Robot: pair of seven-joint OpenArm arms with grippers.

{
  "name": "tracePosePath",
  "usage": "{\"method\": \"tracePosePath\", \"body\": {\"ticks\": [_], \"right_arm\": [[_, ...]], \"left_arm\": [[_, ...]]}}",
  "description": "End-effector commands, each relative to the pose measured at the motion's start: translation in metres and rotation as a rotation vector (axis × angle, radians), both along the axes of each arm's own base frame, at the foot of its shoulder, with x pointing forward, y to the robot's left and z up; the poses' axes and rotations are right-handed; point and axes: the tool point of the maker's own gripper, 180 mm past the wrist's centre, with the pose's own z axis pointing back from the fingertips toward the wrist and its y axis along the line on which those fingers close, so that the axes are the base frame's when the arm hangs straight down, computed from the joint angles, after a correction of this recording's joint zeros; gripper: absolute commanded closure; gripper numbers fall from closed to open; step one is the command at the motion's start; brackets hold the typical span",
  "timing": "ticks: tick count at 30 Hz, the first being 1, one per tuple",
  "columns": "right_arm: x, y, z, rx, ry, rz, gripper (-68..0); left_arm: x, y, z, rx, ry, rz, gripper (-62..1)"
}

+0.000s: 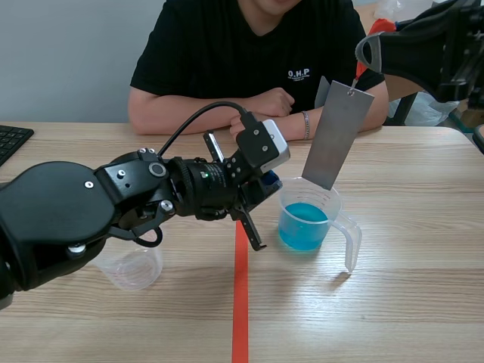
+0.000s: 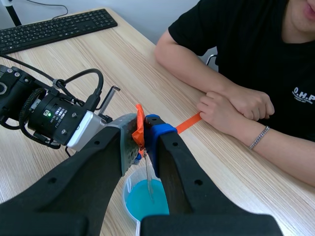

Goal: Do the redox reaction experiment.
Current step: 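Raise the plate and point at it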

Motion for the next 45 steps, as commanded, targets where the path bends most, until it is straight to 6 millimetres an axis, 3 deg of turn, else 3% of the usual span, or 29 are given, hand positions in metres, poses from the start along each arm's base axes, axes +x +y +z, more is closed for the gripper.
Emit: {"method": "tracePosePath", "body": {"ticks": [1,8,22,45], "right_arm": [[0.001,0.000,0.015,0.004,-0.044,0.006,-1.3],[0.001,0.000,0.016,0.006,-0.044,0.007,-1.3],[0.001,0.000,0.016,0.007,-0.044,0.007,-1.3],[0.001,0.000,0.016,0.007,-0.044,0.007,-1.3]], "left_arm": [[0.003,-0.010,0.018,-0.054,-0.020,-0.013,-4.9],[-0.004,-0.017,0.023,-0.103,0.004,-0.060,-4.9],[0.000,-0.019,0.035,-0.170,0.017,-0.043,-4.9],[0.000,-0.019,0.036,-0.188,0.027,-0.038,-4.9]]}}
